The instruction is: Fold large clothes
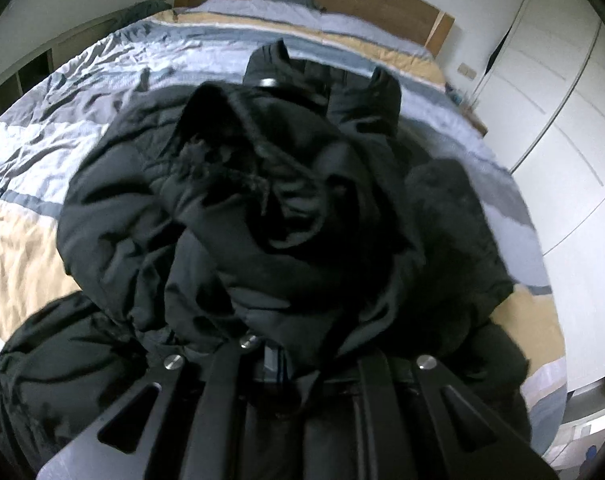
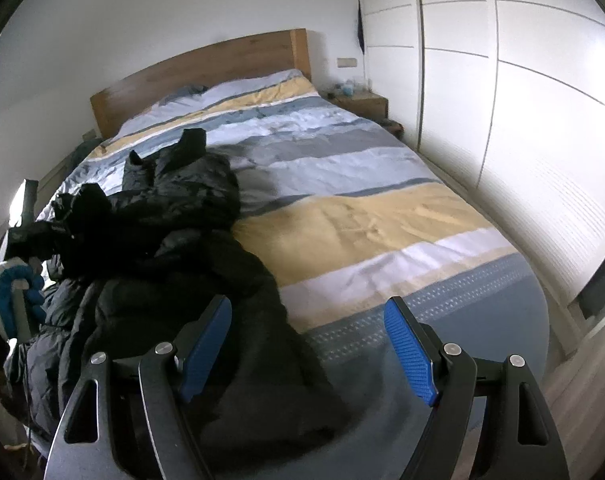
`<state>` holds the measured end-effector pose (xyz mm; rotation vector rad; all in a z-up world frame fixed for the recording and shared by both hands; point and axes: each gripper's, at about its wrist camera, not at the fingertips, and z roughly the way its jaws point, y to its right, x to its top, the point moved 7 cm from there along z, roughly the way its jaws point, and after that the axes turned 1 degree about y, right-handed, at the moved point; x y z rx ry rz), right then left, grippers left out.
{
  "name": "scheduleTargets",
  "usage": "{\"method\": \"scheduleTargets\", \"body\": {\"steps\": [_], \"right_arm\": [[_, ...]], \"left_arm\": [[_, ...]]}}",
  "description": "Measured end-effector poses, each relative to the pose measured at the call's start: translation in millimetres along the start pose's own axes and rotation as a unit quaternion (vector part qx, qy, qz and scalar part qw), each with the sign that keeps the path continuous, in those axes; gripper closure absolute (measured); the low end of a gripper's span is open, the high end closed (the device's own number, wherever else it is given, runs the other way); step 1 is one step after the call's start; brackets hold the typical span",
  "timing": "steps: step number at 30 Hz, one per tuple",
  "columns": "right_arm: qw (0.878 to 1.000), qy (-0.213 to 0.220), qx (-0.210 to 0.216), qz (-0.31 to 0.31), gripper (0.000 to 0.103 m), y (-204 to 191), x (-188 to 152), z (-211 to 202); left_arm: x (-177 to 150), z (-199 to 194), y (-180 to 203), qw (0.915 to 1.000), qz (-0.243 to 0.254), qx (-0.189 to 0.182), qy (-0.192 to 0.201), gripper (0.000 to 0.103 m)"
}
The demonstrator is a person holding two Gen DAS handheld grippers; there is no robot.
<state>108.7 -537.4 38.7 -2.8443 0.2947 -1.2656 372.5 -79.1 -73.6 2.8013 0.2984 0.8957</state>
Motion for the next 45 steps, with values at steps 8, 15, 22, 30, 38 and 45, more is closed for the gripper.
{"method": "scheduleTargets", "body": {"steps": [8,15,22,30,38,45], "right_arm": [[1.0,-0.015,-0.001,0.011,0.025,16,-11,9],[1.0,-0.011,0.005,0.014,0.025,16,-12,5],[1.0,-0.002,0.007,0.011,0.024,5,-10,-1],[1.0,0.003,0.022,-0.019,0.024,-45,4,1],[0.992,-0.011,0.072,-0.105,0.023,-148,34,33],[0.971,-0.003,0.153,-0.183,0.023,-280,73,74]], "left_arm": [[-6,8,17,0.9994,0.027,0.023,0.004,0.09],[-12,-9,24,0.9993,0.038,-0.001,-0.004,0.077],[-27,-51,32,0.9955,0.068,-0.066,-0.006,0.071],[-22,-98,-24,0.9954,0.076,-0.057,0.009,0.07],[22,-106,-142,0.9986,0.045,0.025,0.014,0.07],[67,-84,-207,0.9977,0.023,0.064,0.008,0.07]]}}
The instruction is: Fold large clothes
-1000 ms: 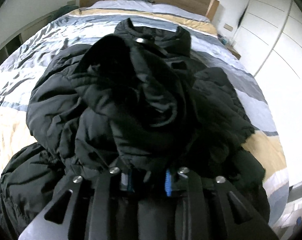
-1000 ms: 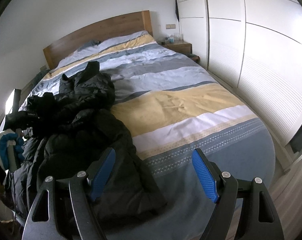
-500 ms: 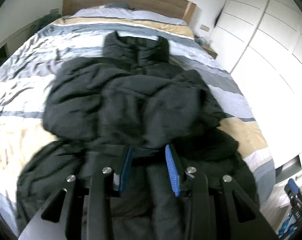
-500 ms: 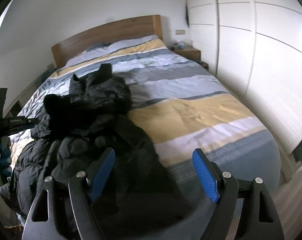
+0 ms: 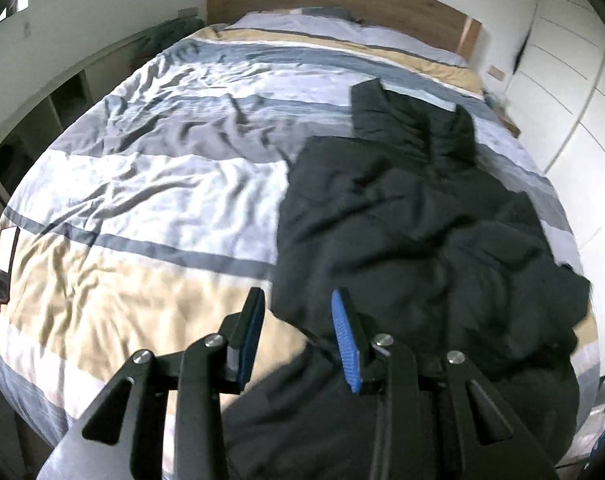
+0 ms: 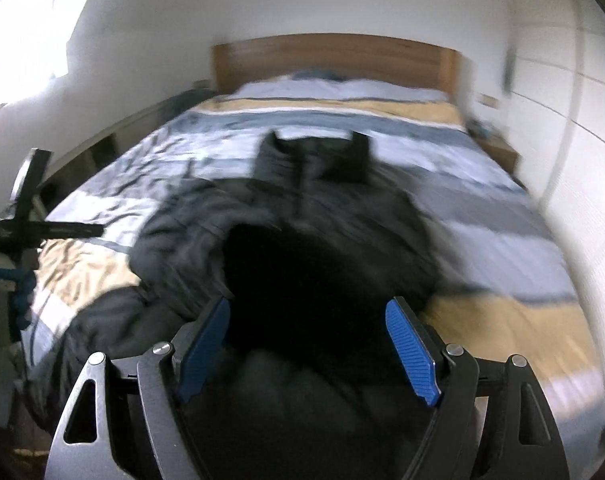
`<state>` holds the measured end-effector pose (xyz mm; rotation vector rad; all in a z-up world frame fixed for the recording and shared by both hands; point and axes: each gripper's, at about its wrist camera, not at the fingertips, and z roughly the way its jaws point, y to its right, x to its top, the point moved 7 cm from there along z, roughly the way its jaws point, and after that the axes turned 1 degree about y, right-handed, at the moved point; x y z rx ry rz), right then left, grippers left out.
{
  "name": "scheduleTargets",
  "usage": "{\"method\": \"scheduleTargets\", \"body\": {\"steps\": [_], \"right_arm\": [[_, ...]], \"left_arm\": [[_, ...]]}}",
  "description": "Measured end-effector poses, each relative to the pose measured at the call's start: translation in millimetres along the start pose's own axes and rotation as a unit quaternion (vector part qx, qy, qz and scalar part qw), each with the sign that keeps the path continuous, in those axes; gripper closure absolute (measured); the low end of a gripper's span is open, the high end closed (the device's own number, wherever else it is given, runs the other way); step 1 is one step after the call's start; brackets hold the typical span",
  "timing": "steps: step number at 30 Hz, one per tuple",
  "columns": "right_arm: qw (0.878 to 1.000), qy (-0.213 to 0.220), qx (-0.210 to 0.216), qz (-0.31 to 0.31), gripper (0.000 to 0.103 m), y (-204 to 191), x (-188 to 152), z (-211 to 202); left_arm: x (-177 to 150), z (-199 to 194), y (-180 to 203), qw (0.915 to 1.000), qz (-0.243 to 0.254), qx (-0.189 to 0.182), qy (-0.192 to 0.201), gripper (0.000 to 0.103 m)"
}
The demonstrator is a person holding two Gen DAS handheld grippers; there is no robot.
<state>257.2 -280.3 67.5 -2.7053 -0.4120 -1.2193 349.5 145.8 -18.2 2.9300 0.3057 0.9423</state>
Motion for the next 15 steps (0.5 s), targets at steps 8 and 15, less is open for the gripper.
{"method": "scheduleTargets", "body": {"steps": [8,15], "right_arm": [[0.996,-0.003,0.079,-0.041,0.023,-87,50,101],[0.997,-0.048,0.054,-0.022,0.023,-55,23,157]], "left_arm": [[24,62,13,0.9996,0.009,-0.023,-0.01,0.07],[-8,124,59,0.9974,0.041,-0.043,-0.041,0.069]]}}
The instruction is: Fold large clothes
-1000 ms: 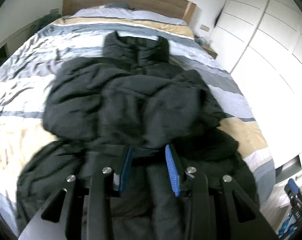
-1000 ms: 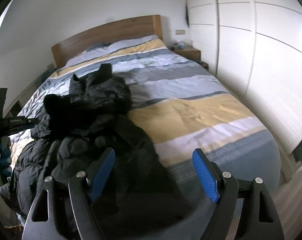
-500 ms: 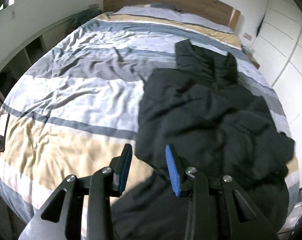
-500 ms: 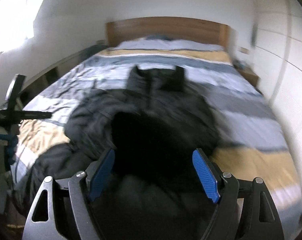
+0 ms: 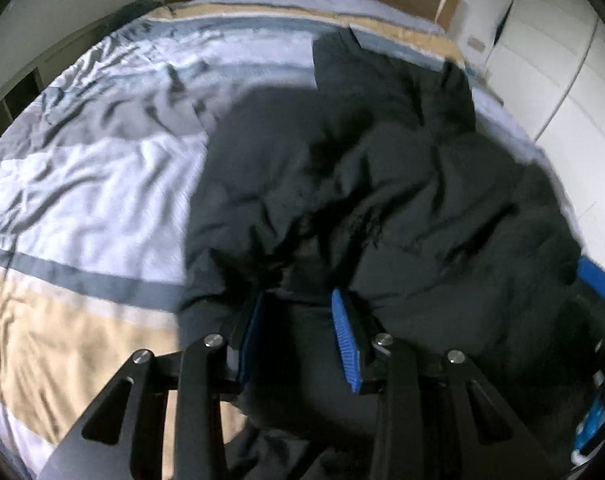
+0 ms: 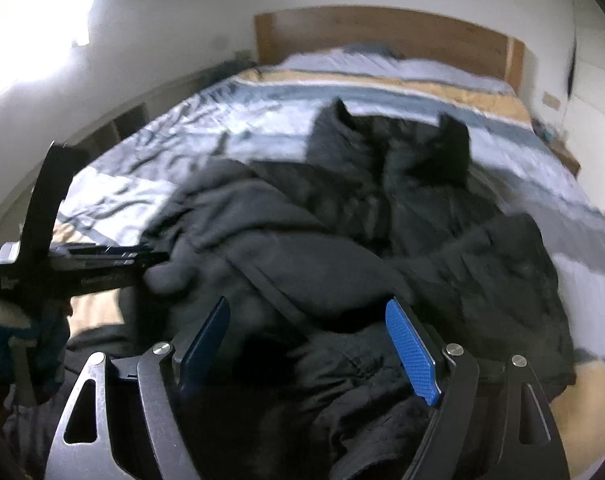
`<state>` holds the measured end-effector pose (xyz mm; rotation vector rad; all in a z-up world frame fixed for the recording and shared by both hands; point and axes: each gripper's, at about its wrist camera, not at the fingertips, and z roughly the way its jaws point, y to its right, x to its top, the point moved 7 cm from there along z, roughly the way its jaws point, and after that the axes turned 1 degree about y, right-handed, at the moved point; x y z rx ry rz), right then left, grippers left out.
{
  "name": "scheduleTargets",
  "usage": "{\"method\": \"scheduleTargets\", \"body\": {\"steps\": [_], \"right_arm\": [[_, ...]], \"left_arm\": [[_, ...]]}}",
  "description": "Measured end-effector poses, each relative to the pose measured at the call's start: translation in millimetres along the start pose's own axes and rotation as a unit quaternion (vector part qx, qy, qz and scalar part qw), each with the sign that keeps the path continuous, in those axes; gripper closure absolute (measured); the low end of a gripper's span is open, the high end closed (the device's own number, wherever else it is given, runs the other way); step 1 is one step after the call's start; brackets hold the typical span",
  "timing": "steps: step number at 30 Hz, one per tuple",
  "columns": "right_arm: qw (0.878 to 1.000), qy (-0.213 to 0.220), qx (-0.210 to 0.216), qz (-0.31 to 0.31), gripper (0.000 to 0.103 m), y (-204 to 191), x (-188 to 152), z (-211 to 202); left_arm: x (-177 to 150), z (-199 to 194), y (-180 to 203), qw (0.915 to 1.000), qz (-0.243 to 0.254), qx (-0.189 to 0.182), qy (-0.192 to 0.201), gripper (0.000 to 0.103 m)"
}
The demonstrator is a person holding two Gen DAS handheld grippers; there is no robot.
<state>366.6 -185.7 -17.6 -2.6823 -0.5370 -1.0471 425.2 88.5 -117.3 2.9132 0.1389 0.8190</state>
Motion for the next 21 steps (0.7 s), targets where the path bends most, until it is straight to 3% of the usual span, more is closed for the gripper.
{"method": "scheduleTargets", "body": {"steps": [3,7,14,21], "right_arm": [[0.999,-0.025,-0.012,0.023,0.023,30,-30,9],[0.997,-0.035,0.021,0.072,0.02,52,-60,8],[0.998,-0.03,0.002,0.064,0.021,59,-67,-20],[0.998,-0.018,-0.03,0.05,0.021,80,-63,-62]], "left_arm": [[-13,11,1,1.0,-0.006,0.008,0.0,0.068],[-18,7,3,0.9997,-0.005,0.023,-0.011,0.067],[-26,-31,12,0.9991,0.014,0.038,-0.016,0.067],[-7,-80,44,0.9985,0.044,0.03,0.007,0.063]]}}
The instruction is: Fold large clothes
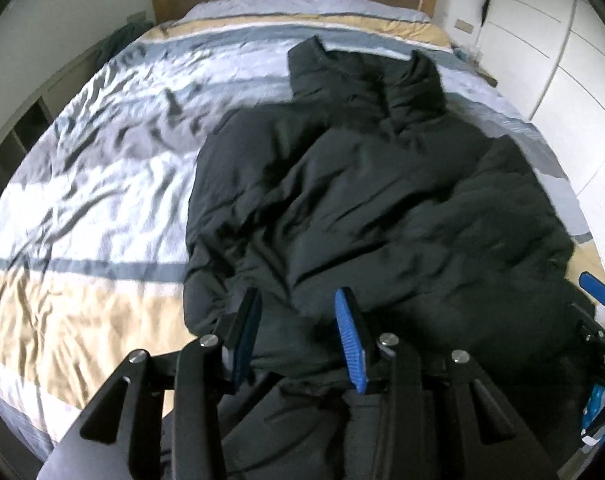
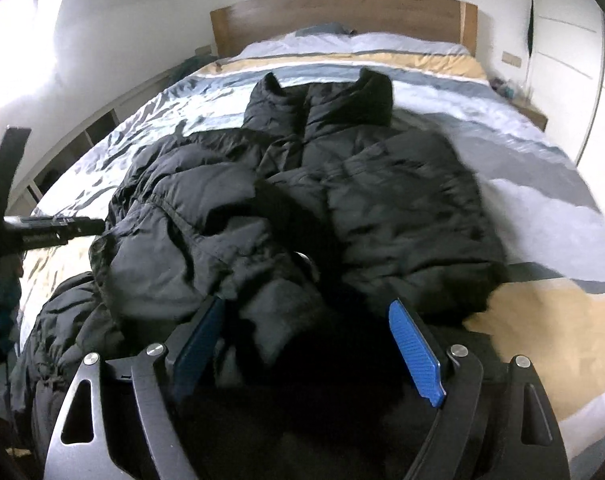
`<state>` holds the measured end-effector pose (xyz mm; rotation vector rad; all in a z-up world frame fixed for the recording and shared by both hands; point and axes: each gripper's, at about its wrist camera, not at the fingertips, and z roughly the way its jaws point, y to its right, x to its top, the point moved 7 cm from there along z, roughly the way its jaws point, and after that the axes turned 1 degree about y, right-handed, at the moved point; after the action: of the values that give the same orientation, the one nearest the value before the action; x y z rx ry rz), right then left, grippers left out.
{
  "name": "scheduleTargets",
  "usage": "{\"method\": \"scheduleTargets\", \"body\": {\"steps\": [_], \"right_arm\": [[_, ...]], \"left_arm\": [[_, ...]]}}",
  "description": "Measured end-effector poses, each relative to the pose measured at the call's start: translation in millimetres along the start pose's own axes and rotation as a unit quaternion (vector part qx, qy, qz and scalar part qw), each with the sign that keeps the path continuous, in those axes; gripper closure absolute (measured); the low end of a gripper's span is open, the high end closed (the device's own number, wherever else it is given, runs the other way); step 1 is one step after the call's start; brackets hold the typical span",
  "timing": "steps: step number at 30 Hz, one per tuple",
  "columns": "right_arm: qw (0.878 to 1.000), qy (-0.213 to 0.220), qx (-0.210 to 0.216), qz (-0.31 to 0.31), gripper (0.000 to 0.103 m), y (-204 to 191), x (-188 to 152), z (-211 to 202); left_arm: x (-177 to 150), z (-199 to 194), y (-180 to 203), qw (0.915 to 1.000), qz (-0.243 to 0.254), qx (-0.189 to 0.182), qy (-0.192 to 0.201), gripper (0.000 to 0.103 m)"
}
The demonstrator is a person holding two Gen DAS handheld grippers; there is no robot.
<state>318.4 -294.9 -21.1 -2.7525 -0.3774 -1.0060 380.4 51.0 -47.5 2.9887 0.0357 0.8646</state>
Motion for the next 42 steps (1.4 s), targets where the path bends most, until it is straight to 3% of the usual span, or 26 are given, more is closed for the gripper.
{"method": "scheduleTargets", "body": {"steps": [5,10,15,19,26,30,34,37,42], "right_arm": [[0.999,0.033,0.001,0.002,0.02,10,24,-25],[0.999,0.042,0.027,-0.015,0.02,-1,43,-15],[0.997,0.011,0.052,-0.055,0.02,-14,35,35],[0.994,-0.012,0.075,-0.073,0.02,-5,23,71],[0.986,-0.09,0.134,-0.044,0.019,3,34,78],[0.984,-0.114,0.133,-0.037,0.019,23,73,54],[0.988,-0.101,0.118,-0.018,0.019,58,135,37],[0.99,-0.091,0.104,-0.011,0.019,81,179,46],[0.994,-0.07,0.084,-0.001,0.019,116,260,102]], "left_arm": [[22,-12,18,0.9997,0.0,-0.016,0.018,0.06],[26,14,32,0.9995,0.002,-0.031,0.011,0.06],[27,60,39,0.9981,0.006,-0.06,0.009,0.06],[21,89,45,0.996,0.047,-0.074,0.019,0.058],[39,67,35,0.995,0.035,-0.088,-0.031,0.058],[93,28,22,0.9951,0.04,-0.085,-0.031,0.058],[162,15,2,0.9956,0.034,-0.085,-0.02,0.058],[212,31,-13,0.9961,0.029,-0.082,-0.015,0.049],[291,100,-31,0.995,0.001,-0.099,-0.016,0.046]]}}
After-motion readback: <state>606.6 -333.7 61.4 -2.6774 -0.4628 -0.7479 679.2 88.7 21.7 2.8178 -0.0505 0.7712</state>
